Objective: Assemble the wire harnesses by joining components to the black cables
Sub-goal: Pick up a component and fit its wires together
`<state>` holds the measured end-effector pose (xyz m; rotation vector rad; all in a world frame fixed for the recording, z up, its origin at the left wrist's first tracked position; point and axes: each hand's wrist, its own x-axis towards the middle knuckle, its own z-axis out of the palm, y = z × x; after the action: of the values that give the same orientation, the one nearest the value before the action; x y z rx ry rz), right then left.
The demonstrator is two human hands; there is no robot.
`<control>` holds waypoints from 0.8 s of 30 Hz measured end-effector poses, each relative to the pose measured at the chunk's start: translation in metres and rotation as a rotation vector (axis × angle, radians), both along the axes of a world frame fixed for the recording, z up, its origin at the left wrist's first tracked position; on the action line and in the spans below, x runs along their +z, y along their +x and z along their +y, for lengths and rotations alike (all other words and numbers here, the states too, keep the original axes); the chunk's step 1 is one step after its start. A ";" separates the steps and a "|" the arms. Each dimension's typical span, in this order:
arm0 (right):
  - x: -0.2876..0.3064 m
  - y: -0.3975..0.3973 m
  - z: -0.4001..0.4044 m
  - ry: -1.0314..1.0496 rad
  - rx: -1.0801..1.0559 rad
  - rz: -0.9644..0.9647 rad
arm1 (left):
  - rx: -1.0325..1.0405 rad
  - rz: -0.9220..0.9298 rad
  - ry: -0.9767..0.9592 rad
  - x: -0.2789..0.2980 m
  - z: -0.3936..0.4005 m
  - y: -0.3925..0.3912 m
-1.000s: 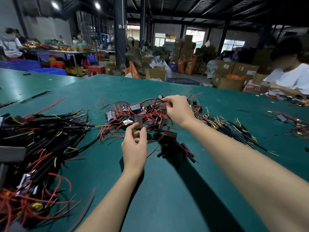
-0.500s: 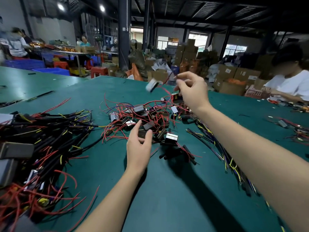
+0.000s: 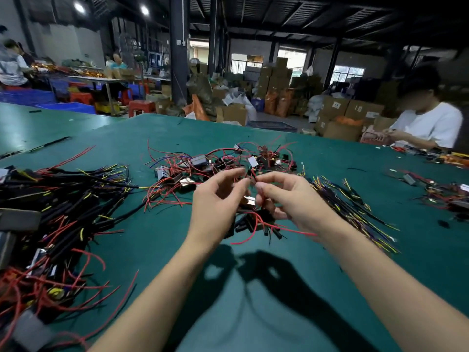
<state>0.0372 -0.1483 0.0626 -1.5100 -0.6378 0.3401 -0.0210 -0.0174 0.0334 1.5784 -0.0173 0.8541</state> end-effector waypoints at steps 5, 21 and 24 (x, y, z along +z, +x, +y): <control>-0.023 -0.005 -0.010 0.069 -0.056 0.149 | -0.168 0.153 -0.183 -0.006 -0.002 -0.002; -0.067 -0.001 -0.020 0.151 -0.246 -0.165 | -0.583 0.409 -0.477 -0.025 -0.007 0.002; -0.070 -0.001 -0.020 0.161 -0.226 -0.134 | -0.497 0.351 -0.321 -0.026 -0.010 0.000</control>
<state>0.0362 -0.1687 -0.0070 -1.4403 -0.5787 0.0140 -0.0208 -0.0274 0.0072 1.3174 -0.0184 0.1752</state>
